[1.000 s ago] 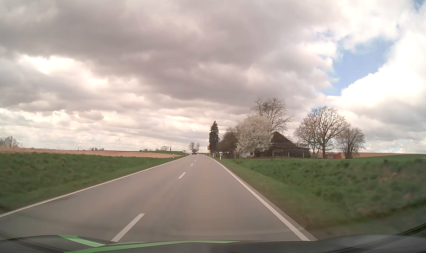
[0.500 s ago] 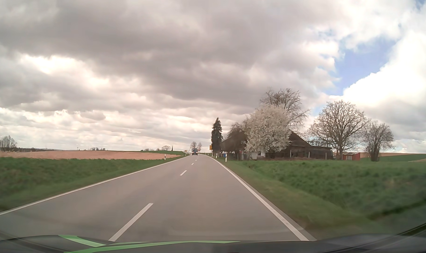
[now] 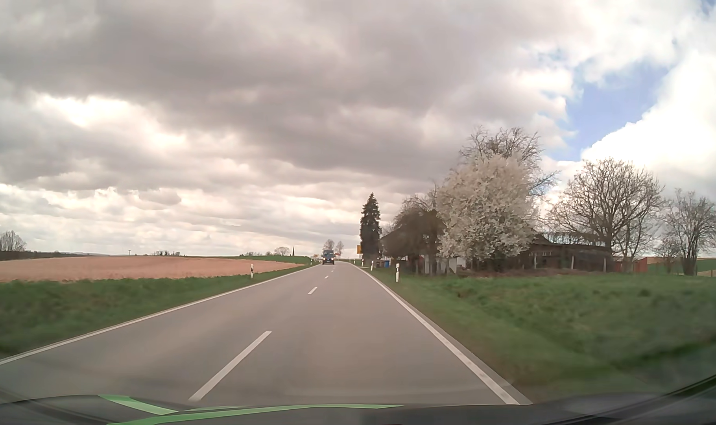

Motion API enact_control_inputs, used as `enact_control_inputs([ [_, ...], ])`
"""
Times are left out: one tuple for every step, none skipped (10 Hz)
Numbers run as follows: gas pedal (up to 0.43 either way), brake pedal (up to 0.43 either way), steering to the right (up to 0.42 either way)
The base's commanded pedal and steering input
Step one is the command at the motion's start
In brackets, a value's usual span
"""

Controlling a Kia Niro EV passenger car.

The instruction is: Follow the waypoints while adhering to traffic rules and regulations

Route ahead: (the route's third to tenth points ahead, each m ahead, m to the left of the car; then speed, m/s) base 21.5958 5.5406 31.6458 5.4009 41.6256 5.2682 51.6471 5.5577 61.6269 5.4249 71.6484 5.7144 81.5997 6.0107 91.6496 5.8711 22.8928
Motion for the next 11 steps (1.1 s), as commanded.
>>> enact_control_inputs([
  [0.311, 0.000, -0.002],
  [0.311, 0.000, -0.003],
  [0.311, 0.000, -0.003],
  [0.311, 0.000, -0.002],
  [0.311, 0.000, -0.003],
  [0.311, 0.000, -0.002],
  [0.311, 0.000, -0.003],
  [0.311, 0.000, -0.003],
  [0.311, 0.000, -0.003],
  [0.311, 0.000, -0.002],
  [0.311, 0.000, -0.002],
])
